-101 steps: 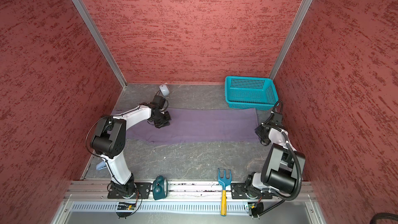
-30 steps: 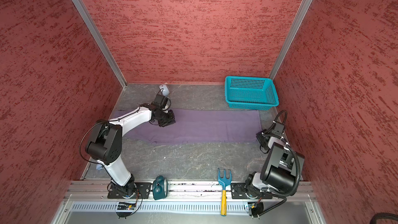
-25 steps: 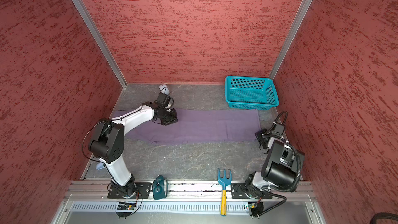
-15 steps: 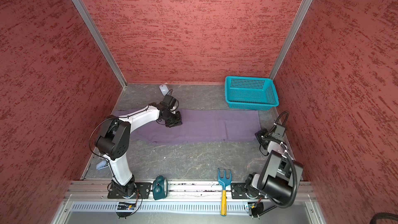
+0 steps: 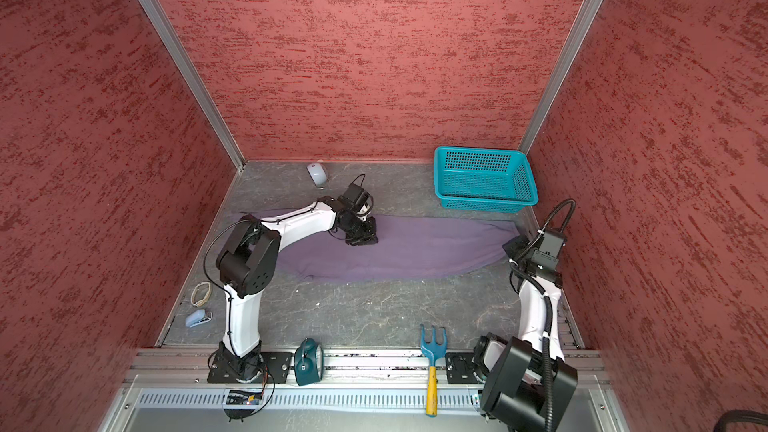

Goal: Fold and stack the trousers
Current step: 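Lift the held strip end with the right gripper toward the left gripper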

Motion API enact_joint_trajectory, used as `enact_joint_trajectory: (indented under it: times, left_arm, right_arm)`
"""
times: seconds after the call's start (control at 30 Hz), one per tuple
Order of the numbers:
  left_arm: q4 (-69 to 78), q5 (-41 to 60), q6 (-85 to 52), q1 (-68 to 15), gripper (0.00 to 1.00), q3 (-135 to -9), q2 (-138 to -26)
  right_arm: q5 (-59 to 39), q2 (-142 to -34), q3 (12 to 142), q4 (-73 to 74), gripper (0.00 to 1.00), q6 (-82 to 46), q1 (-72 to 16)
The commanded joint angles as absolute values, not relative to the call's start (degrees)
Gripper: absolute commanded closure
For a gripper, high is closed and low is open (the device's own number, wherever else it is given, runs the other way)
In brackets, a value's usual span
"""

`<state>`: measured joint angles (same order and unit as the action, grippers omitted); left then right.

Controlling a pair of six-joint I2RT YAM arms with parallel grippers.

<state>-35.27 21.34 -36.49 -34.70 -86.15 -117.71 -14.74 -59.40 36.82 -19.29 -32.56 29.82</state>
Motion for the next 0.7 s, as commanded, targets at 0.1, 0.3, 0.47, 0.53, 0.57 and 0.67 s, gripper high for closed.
enact_joint_trajectory:
  times: [0.1, 0.3, 0.47, 0.53, 0.57, 0.67]
  left_arm:
    - [-34.0, 25.1, -37.3, -35.6, 0.86, -88.1, -120.4]
    - [-35.2, 24.3, -36.9, -34.1, 0.86, -88.5, -118.9]
    - [-36.8, 22.5, -36.3, -30.0, 0.86, -87.7, -115.1]
    - [-38.8, 20.0, -36.6, -26.9, 0.87, -86.5, -113.0]
    - [-37.9, 20.2, -37.0, -24.9, 0.87, -84.6, -111.3]
    - [-35.9, 21.1, -38.2, -19.7, 0.87, -79.4, -106.0]
  right_arm:
    - [-15.3, -57.3, 38.7, -20.7, 1.00, -31.1, 29.6]
    - [-16.1, -53.2, 37.9, -19.0, 1.00, -31.5, 25.7]
    - [-16.7, -50.6, 35.3, -15.7, 1.00, -33.9, 20.3]
    - [-16.0, -50.3, 34.5, -14.3, 1.00, -35.4, 17.3]
    - [-15.3, -50.4, 34.3, -13.2, 1.00, -36.4, 15.3]
    - [-11.6, -51.8, 35.5, -11.0, 1.00, -37.2, 7.5]
